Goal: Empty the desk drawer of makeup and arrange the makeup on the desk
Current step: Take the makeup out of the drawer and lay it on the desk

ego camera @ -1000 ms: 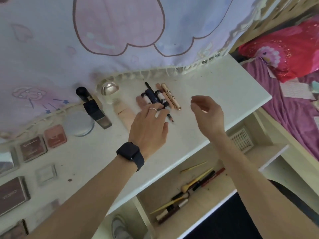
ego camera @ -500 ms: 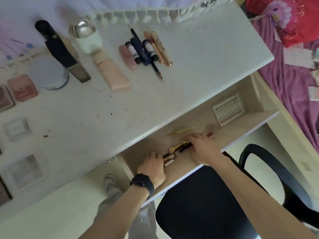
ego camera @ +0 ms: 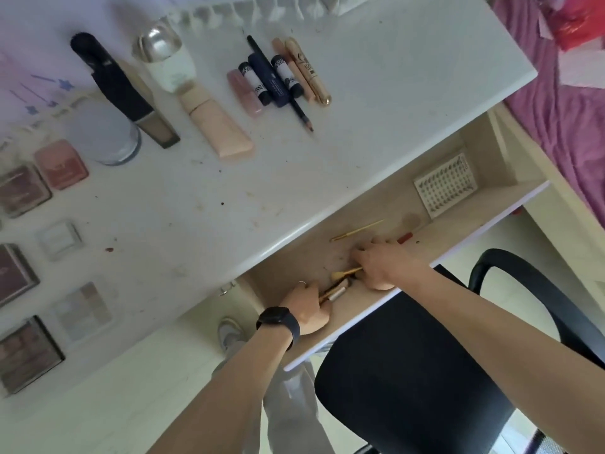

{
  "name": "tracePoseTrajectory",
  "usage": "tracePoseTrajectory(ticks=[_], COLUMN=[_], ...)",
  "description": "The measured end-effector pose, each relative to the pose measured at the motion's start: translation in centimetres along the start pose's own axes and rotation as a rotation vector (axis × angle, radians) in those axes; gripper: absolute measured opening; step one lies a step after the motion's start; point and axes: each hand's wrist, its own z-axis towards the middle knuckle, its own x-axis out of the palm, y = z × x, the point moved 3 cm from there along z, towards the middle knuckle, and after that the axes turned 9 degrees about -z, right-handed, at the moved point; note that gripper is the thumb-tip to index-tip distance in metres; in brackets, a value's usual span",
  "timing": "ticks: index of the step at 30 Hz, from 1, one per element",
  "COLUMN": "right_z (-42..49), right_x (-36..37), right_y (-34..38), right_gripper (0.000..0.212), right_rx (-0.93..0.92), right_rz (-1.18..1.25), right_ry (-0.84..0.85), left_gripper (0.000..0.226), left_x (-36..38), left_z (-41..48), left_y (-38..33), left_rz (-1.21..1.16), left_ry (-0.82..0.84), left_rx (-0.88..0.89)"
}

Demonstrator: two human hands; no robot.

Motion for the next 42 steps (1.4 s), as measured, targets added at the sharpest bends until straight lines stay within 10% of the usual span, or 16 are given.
tracePoseTrajectory(ticks=[11, 24, 32, 42], right_z=[-0.5, -9.7, -12.1, -9.8], right_x=[0.2, -2.1, -1.4, -9.4], right_y=[0.9, 0.1, 0.8, 3.7], right_gripper=[0.026, 0.014, 0.022, 0.022], right_rx=[0.004, 0.262, 0.283, 0.048], right_rz=[-0.066, 0.868, 1.981, 1.827], right_ry=[-0.009, -0.907, -0.756, -0.626], left_gripper=[0.030, 0.017, 0.020, 0.013], left_x=[-0.6, -3.1, -9.0, -16.3], left_z=[-0.8, -3.2, -7.4, -7.9], left_y=[-0.1, -3.2, -8.9, -5.5], left_rz=[0.172, -0.086, -0.772, -1.037], left_ry=[0.030, -0.219, -0.170, -0.511], left_rx=[0.107, 0.302, 0.341, 0.188])
